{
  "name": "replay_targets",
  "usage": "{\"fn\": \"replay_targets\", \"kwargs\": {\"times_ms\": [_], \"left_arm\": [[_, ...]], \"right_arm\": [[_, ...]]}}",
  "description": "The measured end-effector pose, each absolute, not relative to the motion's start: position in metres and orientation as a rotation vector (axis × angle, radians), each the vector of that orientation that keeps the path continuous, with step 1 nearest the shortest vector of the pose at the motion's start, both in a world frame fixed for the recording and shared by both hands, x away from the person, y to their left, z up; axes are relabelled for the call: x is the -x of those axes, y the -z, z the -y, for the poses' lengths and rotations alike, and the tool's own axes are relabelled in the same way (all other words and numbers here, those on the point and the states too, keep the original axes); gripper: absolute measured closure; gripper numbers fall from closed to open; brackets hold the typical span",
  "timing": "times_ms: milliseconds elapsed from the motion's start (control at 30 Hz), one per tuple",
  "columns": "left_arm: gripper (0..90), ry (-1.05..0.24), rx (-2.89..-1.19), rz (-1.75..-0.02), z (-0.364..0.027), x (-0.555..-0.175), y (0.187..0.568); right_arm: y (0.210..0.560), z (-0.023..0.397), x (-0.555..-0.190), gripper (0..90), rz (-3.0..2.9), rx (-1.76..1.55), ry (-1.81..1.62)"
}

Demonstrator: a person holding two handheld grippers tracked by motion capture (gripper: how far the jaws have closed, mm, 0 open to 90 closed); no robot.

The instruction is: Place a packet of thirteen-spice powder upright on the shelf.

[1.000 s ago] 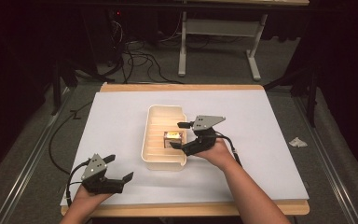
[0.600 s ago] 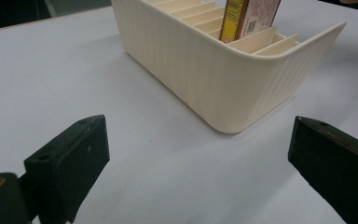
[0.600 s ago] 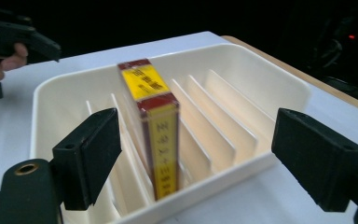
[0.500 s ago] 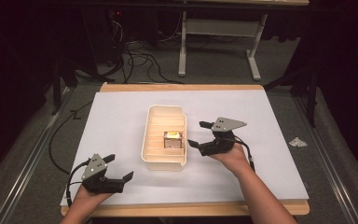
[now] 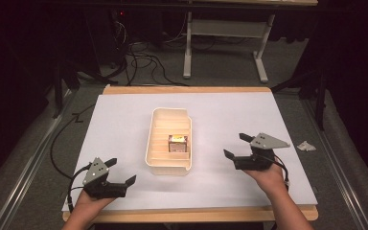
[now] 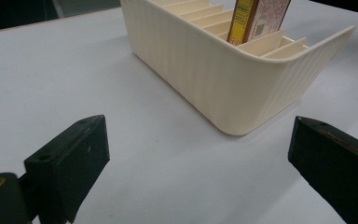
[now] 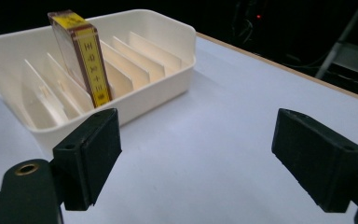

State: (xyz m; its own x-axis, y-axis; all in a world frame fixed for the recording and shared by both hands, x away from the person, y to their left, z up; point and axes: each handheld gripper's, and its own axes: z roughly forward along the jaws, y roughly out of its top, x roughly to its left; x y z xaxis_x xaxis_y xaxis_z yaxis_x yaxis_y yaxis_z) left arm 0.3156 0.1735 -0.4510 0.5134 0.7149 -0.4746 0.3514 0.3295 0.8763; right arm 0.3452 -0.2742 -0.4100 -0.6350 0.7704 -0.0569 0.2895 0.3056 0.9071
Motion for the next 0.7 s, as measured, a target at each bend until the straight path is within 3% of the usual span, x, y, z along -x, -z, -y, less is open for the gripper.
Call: {"fn": "replay_targets", "kwargs": {"times_ms": [267,700], "left_arm": [[5.6,-0.324,-1.268,-1.078,-0.173,-0.318,0.452],[5.6,-0.341,-1.273,-1.101,-0.17,-0.323,0.456]], "right_arm": [[0.428,0.309,-0.307,15.8,-1.963,-1.04,-1.327],[0.442,0.307,-0.311,15.8,-2.01,-1.01,-1.332]]}}
